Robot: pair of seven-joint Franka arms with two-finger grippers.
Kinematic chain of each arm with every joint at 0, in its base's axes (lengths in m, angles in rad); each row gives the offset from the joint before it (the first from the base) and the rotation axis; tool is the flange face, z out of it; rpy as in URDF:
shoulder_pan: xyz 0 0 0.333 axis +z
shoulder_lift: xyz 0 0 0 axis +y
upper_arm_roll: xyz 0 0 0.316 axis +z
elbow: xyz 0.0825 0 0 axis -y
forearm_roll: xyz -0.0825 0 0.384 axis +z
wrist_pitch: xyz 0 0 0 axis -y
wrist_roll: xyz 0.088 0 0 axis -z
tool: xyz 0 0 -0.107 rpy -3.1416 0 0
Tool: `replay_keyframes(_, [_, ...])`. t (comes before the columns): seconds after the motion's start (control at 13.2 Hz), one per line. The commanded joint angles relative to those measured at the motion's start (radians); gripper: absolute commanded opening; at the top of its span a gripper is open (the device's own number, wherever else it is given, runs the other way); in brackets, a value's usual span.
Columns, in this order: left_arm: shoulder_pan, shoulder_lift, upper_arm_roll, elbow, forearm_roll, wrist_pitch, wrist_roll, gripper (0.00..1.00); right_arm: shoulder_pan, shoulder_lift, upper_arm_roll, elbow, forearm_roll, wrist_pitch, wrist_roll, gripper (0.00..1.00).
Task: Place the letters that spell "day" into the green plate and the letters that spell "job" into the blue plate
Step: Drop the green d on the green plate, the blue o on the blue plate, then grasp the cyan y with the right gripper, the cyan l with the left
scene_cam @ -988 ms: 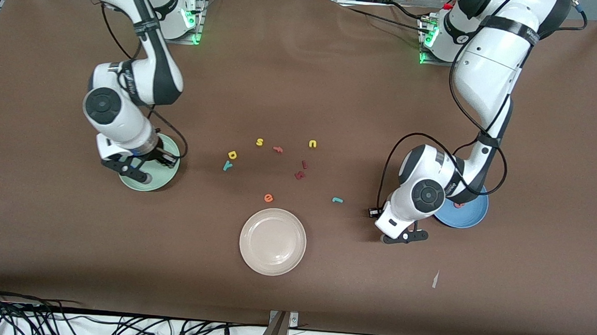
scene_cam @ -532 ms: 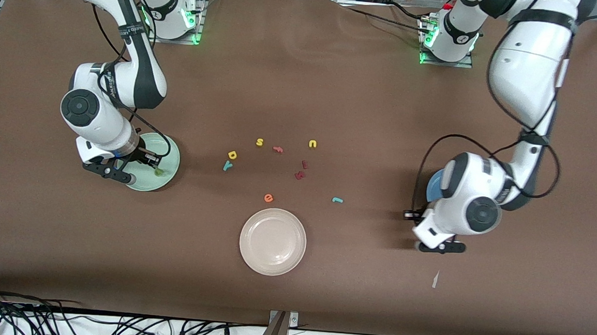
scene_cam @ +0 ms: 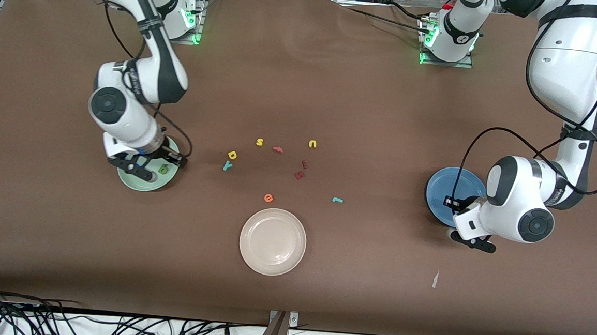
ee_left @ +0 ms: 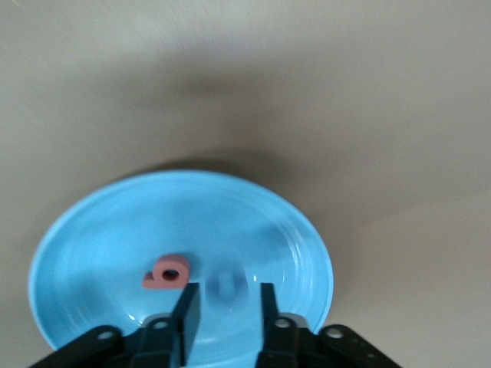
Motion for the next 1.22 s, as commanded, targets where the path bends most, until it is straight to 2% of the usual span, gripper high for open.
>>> replay_keyframes(0.0, [-0.005,-0.02,-0.002,-0.007,0.026,-0.029,0.015,1.0,0.007,0.031,0.05,0.007,0.012,0.062,0.132,0.71])
replay_keyframes(0.15, [-0.016,-0.021,-0.004,0.018,0.014,-0.029,-0.068,1.0,0.03,0.057,0.067,0.008,0.01,0.108,0.201,0.71])
replay_keyframes(0.3, [-0.034,-0.02,-0.019,0.032,0.012,-0.027,-0.297,1.0,0.062,0.094,0.067,0.008,0.012,0.17,0.25,0.71])
replay_keyframes(0.53, [-0.123,-0.007,-0.033,0.035,-0.005,-0.006,-0.646,1.0,0.088,0.151,0.067,0.019,0.01,0.242,0.301,0.71])
replay_keyframes(0.84, [-0.2,-0.006,-0.034,0.041,-0.086,0.063,-0.913,1.0,0.106,0.178,0.065,0.018,0.006,0.273,0.316,0.7])
replay_keyframes(1.14, [-0.292,-0.001,-0.034,0.039,-0.095,0.182,-1.238,1.0,0.108,0.192,0.065,-0.002,0.006,0.308,0.316,0.66])
